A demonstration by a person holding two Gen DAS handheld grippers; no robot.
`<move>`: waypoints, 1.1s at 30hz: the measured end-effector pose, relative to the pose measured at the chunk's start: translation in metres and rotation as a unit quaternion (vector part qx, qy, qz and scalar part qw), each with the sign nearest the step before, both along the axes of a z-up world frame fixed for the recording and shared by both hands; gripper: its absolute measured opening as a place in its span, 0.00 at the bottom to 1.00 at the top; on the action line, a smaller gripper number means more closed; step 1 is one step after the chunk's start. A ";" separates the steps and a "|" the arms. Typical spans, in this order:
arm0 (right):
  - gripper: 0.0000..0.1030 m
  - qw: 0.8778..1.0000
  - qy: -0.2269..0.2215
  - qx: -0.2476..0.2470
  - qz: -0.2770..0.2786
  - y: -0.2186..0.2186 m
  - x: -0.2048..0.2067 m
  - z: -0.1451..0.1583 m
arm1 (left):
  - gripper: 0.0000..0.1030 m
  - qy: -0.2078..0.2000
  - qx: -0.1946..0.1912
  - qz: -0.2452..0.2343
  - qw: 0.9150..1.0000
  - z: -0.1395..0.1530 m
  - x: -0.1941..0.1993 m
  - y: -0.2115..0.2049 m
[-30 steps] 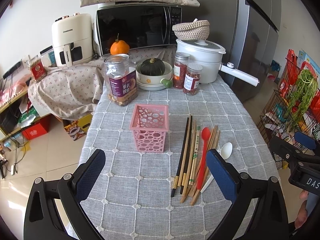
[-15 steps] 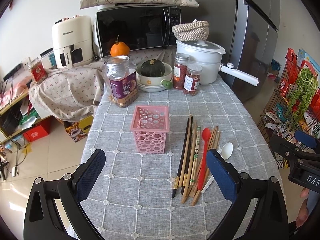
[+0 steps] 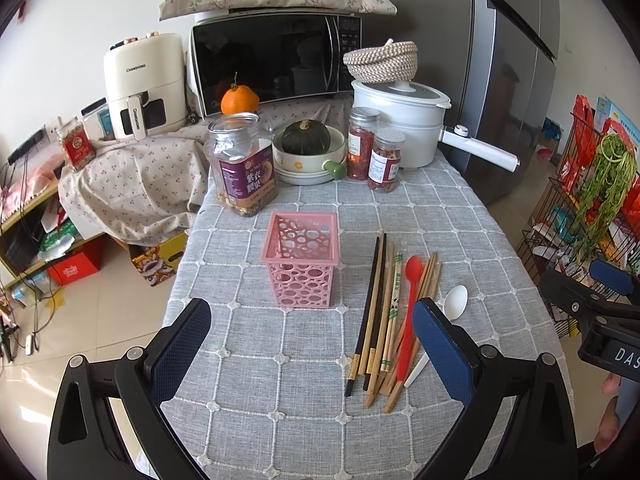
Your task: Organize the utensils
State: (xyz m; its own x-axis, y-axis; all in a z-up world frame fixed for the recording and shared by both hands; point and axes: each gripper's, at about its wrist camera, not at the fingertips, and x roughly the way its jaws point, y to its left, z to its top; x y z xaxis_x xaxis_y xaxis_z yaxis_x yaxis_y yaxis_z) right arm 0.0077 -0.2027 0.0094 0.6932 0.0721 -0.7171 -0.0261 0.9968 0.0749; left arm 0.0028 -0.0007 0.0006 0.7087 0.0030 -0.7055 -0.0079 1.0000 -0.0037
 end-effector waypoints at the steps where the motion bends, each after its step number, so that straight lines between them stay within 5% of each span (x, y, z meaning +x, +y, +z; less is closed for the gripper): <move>1: 0.99 1.000 0.001 0.000 0.000 0.000 0.001 0.000 | 0.99 0.000 -0.001 0.000 1.000 0.000 0.000 0.000; 10: 0.99 0.999 0.041 0.030 -0.012 -0.020 0.025 -0.012 | 0.99 0.041 0.033 -0.067 0.996 -0.019 0.021 -0.023; 16: 0.99 0.994 0.093 0.055 -0.022 -0.043 0.052 -0.032 | 0.96 0.102 0.004 -0.114 0.988 -0.032 0.054 -0.044; 23: 0.84 0.984 0.149 0.092 -0.026 -0.062 0.074 -0.061 | 0.58 0.188 -0.040 -0.161 0.968 -0.064 0.106 -0.081; 28: 0.82 0.979 0.175 0.104 -0.031 -0.072 0.083 -0.077 | 0.33 0.241 -0.033 -0.163 0.956 -0.097 0.145 -0.104; 33: 0.82 0.976 0.189 0.102 -0.036 -0.079 0.088 -0.087 | 0.20 0.279 -0.015 -0.168 0.945 -0.129 0.171 -0.125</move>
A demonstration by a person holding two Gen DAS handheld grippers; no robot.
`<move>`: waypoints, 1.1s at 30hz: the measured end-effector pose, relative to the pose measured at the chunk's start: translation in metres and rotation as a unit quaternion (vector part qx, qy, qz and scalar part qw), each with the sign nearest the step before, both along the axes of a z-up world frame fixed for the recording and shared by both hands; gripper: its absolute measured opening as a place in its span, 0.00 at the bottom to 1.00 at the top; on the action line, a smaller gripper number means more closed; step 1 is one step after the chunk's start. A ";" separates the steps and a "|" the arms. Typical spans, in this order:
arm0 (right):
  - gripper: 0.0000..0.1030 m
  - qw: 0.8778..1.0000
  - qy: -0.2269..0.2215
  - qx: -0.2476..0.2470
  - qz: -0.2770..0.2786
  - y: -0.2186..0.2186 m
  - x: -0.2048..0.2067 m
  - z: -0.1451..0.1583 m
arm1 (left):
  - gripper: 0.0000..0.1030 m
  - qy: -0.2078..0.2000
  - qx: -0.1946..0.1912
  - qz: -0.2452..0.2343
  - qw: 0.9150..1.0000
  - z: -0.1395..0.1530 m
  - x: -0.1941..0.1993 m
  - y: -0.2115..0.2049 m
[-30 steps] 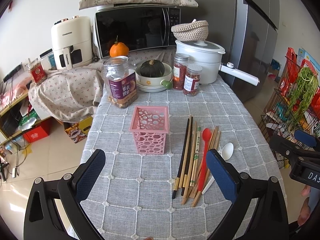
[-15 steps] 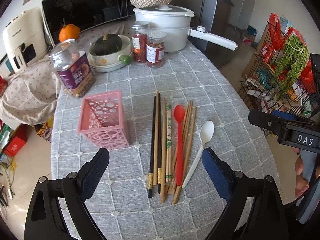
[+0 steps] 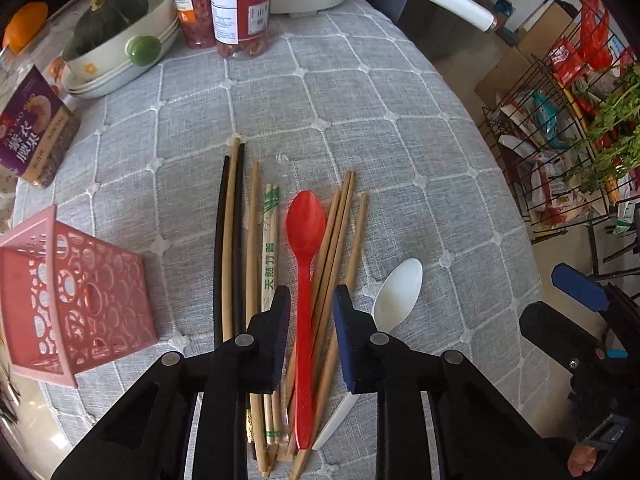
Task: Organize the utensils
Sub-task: 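Lower the left tool onto the red plastic spoon and close it, then lift the red spoon with the left tool while the right tool grasps the white plastic spoon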
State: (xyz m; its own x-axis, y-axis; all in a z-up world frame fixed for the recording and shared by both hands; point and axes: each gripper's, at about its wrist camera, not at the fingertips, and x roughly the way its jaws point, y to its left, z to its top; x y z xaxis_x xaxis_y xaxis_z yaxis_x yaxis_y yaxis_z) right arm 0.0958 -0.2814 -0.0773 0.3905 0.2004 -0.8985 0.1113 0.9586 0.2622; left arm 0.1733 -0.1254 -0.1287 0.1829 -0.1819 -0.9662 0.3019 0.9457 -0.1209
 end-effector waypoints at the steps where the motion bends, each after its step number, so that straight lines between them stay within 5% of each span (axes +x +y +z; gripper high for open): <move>1: 0.82 1.000 0.002 0.001 -0.001 -0.001 0.001 -0.001 | 0.18 0.003 0.008 -0.003 1.000 -0.005 0.003 -0.003; 13: 0.82 1.000 0.011 0.008 0.001 -0.003 0.006 -0.007 | 0.08 0.009 0.046 0.004 0.999 -0.031 0.024 -0.019; 25: 0.73 0.996 0.062 0.066 0.002 0.010 0.018 -0.037 | 0.08 -0.112 -0.049 0.021 0.992 0.055 -0.035 0.034; 33: 0.52 0.993 0.089 0.081 0.003 0.033 0.035 -0.060 | 0.08 -0.188 -0.083 0.049 0.977 0.096 -0.075 0.095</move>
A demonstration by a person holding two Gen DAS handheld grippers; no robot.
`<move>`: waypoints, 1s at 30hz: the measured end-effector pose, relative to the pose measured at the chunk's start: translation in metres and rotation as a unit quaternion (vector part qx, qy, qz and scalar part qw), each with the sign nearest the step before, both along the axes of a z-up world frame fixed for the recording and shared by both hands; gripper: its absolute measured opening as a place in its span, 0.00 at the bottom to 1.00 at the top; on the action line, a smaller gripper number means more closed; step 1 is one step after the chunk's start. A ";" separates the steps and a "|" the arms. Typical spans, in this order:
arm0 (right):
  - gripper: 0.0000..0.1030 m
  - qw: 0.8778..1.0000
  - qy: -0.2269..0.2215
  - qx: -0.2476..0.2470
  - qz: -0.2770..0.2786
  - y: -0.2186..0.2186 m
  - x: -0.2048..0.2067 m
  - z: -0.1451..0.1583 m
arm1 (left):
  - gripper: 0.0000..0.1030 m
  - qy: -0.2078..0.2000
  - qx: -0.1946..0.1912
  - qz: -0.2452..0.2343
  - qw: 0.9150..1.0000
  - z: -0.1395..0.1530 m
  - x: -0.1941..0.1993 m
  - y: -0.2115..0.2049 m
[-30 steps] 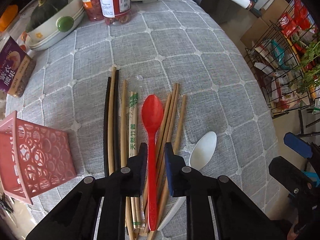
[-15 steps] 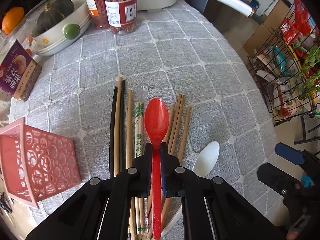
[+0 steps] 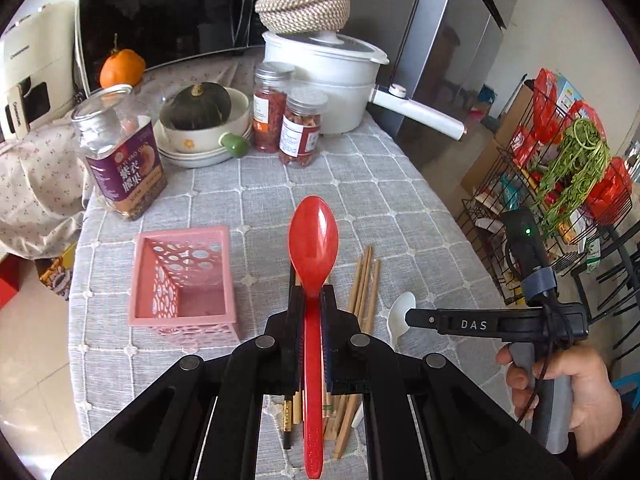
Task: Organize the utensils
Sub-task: 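Lift the red spoon with the left tool while the right tool grasps the white plastic spoon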
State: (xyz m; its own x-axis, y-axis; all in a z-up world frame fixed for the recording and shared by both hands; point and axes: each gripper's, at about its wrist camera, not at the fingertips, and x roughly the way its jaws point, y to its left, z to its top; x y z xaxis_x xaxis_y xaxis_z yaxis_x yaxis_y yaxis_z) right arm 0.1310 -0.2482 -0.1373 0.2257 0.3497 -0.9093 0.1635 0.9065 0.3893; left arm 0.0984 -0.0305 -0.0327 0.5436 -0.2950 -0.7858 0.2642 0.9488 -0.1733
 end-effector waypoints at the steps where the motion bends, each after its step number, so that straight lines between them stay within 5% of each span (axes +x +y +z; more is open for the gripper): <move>1: 0.51 1.000 -0.001 0.000 0.001 0.002 0.002 -0.002 | 0.08 0.002 -0.009 0.003 1.000 0.002 -0.002 0.006; 6: 0.34 1.000 -0.014 0.003 0.003 0.006 0.012 -0.013 | 0.08 -0.015 -0.024 0.011 1.000 0.006 -0.006 0.031; 21: 0.05 0.997 -0.067 0.032 0.016 0.006 0.013 -0.014 | 0.08 -0.078 -0.085 0.063 0.991 0.030 -0.003 0.072; 25: 0.04 0.993 -0.108 0.027 0.027 0.012 0.006 0.010 | 0.08 -0.117 -0.101 0.094 0.983 0.042 -0.001 0.084; 30: 0.04 0.986 -0.160 0.016 0.043 0.026 -0.003 0.048 | 0.08 -0.187 -0.119 0.152 0.963 0.058 0.003 0.103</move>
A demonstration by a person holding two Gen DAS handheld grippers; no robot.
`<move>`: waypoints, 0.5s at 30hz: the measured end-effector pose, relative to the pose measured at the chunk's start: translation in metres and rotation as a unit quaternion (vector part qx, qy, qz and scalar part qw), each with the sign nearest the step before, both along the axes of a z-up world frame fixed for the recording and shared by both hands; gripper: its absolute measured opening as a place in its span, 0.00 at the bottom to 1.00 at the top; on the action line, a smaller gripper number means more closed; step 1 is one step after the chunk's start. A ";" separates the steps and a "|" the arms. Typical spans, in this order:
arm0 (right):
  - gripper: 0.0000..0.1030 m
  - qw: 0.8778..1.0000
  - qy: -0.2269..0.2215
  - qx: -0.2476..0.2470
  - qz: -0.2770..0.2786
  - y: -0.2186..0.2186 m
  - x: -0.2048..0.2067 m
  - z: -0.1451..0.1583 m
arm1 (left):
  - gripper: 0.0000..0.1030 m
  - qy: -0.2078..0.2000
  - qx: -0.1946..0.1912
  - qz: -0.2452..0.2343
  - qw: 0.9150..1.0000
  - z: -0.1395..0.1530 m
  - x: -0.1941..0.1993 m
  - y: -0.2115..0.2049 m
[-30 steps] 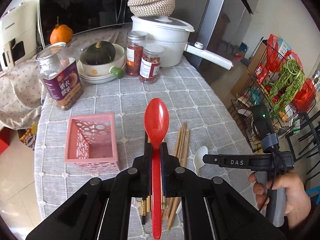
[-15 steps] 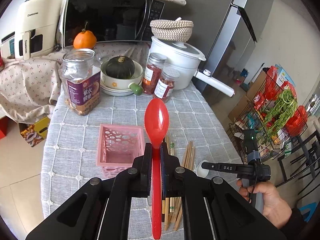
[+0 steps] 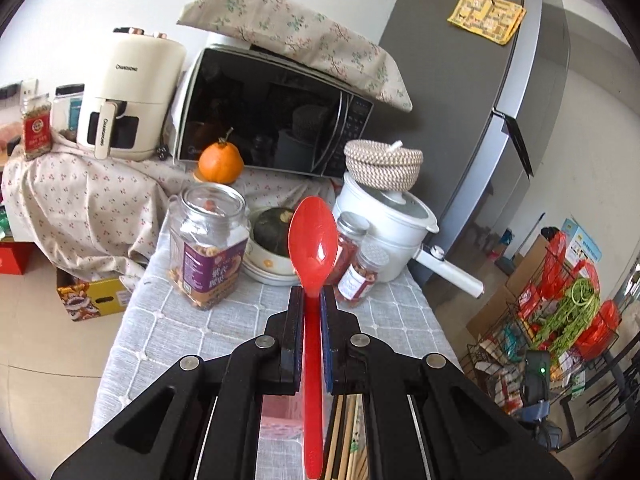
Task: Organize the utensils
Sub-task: 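Lower the red spoon into the pink basket with the left tool while the right tool carries the white spoon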
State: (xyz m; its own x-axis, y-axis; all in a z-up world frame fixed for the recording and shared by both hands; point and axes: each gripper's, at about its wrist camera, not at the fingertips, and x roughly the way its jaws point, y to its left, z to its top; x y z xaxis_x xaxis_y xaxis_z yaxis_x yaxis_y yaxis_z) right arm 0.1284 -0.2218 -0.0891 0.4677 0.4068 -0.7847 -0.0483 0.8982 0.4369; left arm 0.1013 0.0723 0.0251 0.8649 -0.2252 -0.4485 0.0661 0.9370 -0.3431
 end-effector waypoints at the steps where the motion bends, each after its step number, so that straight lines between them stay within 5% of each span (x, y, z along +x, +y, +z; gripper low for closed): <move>1: 0.04 1.000 -0.010 -0.003 0.002 0.003 -0.002 0.007 | 0.07 -0.016 0.001 0.013 1.000 0.002 0.001 0.002; 7: 0.04 0.998 -0.061 -0.015 0.001 0.015 -0.010 0.036 | 0.08 -0.085 0.018 0.067 0.994 -0.010 0.016 0.001; 15: 0.04 0.997 -0.071 -0.011 -0.002 0.017 -0.010 0.044 | 0.08 -0.061 0.044 0.083 0.994 -0.051 0.042 -0.015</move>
